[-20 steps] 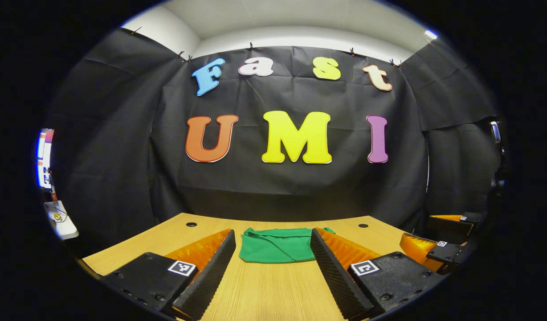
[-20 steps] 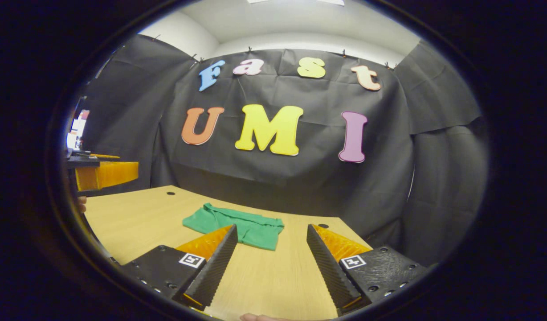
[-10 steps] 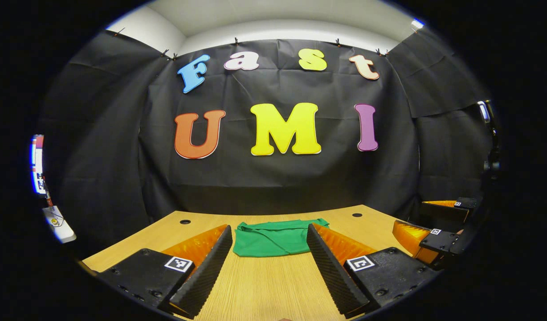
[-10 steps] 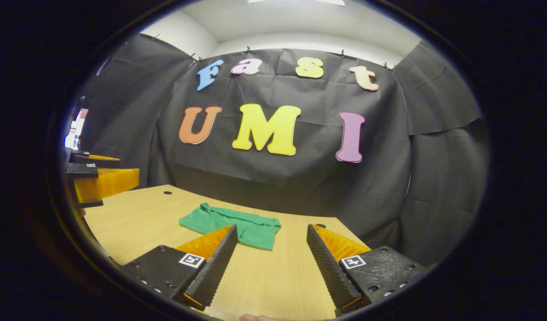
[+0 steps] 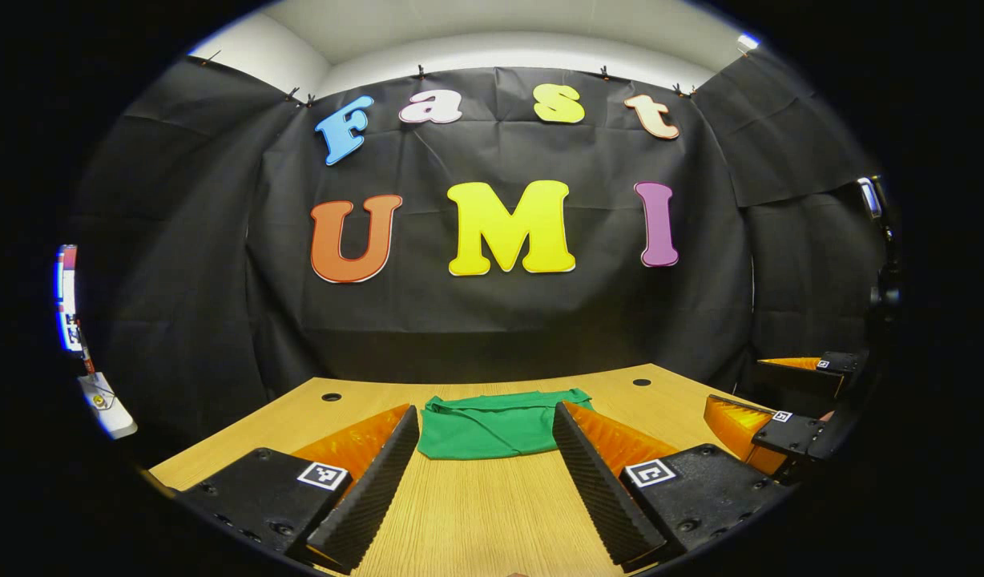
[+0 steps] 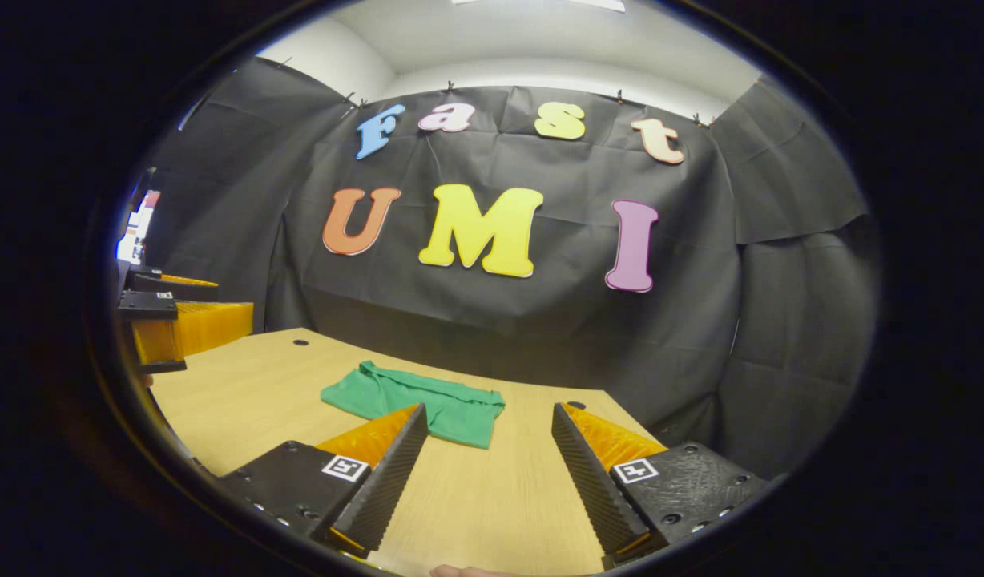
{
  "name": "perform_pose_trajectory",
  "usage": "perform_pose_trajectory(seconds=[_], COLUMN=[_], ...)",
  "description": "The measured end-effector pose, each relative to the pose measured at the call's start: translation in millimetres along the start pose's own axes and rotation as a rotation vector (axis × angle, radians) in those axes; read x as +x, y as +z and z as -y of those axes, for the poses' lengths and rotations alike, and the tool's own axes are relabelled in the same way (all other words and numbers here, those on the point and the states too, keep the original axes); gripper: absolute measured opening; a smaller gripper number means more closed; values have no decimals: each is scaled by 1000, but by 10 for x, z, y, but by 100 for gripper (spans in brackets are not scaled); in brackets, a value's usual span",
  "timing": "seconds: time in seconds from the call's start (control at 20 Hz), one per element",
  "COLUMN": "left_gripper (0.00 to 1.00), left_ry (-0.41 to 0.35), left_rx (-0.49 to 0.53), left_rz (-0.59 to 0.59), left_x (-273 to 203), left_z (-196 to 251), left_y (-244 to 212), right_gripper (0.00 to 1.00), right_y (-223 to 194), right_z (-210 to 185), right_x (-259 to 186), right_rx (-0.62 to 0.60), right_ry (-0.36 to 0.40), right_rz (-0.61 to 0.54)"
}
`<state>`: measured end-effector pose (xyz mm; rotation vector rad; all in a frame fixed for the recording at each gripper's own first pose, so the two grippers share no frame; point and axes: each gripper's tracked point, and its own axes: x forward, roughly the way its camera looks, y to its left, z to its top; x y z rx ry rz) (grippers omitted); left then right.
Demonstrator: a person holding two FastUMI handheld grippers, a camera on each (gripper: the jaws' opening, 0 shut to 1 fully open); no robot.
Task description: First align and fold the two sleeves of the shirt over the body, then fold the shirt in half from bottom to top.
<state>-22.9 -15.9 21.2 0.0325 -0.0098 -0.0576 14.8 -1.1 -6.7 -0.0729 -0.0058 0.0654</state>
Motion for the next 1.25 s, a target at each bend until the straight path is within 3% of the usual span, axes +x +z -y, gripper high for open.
perform_pose_trajectory(seconds=[0.5,0.9,1.25], left_gripper=[100,100,100], left_ry=[-2,55,57], left_rx=[5,42,29], left_rz=[-13,-19,-11], left_x=[25,64,55], left_z=[27,-45,-56], left_y=[-51,-90,-78], right_gripper=[95,95,95], right_y=[-4,-40,-88], right_z=[-9,-48,-103], right_x=[-11,16,41], right_rx=[19,21,37], right_ry=[8,3,26], right_rz=[5,10,-1])
